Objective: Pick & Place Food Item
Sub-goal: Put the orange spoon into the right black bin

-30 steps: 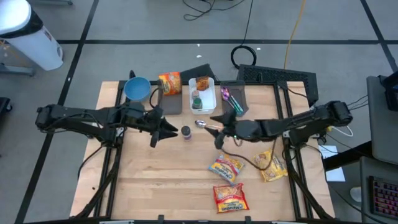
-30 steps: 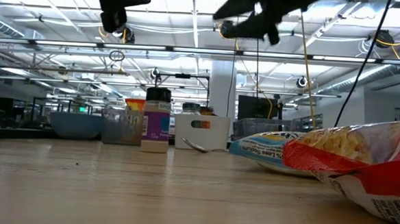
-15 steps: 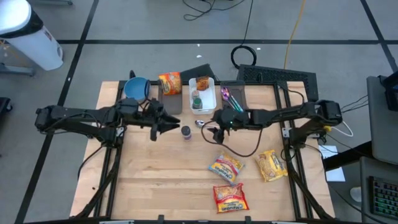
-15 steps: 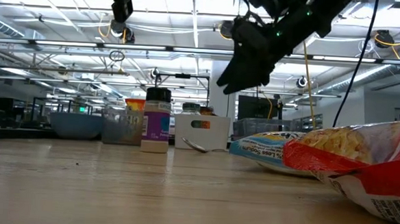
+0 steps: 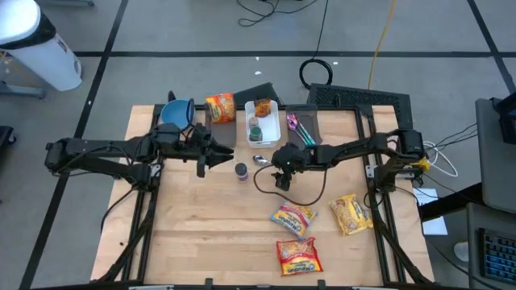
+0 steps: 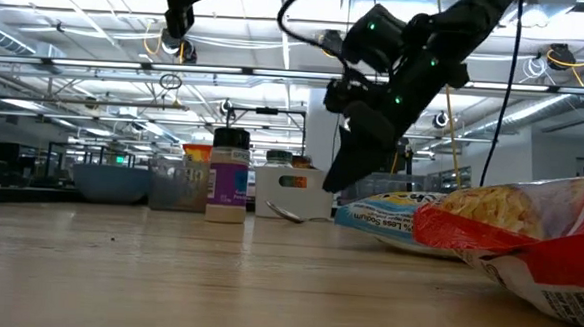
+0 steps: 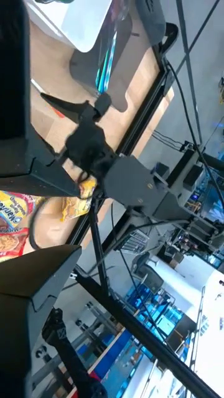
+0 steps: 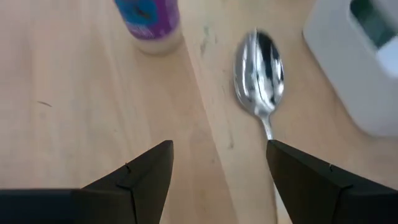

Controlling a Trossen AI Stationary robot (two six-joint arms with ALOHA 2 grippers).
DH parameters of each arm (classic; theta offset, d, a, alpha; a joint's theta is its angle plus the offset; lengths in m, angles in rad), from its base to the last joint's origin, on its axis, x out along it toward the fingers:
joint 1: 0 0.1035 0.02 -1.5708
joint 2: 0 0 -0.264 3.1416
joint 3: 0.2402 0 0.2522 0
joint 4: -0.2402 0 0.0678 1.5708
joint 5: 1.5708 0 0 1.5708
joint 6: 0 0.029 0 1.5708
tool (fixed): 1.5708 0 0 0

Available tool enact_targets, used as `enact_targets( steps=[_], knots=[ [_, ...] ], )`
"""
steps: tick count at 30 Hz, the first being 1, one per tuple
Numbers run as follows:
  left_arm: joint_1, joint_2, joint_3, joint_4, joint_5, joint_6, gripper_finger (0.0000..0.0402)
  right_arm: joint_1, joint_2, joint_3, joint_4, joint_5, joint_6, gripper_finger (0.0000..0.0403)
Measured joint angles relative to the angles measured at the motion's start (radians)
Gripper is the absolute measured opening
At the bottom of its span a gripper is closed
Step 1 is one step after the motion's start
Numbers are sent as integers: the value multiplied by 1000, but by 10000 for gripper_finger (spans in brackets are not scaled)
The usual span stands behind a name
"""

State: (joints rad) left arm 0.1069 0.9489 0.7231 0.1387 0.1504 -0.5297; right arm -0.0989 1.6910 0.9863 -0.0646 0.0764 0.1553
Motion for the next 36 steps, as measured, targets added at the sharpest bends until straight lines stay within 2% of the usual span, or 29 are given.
enact_targets(
  steps=[13, 22, 36],
  knots=[
    [5, 0, 0, -1, 15, -9, 145, -58, 94, 0, 40, 4, -2, 251],
    [5, 0, 0, -1, 16, -24, 145, -104, 94, 0, 50, 0, -49, 251],
    [5, 0, 0, -1, 7, -26, 145, -96, 98, 0, 59, -28, -63, 243]
  ],
)
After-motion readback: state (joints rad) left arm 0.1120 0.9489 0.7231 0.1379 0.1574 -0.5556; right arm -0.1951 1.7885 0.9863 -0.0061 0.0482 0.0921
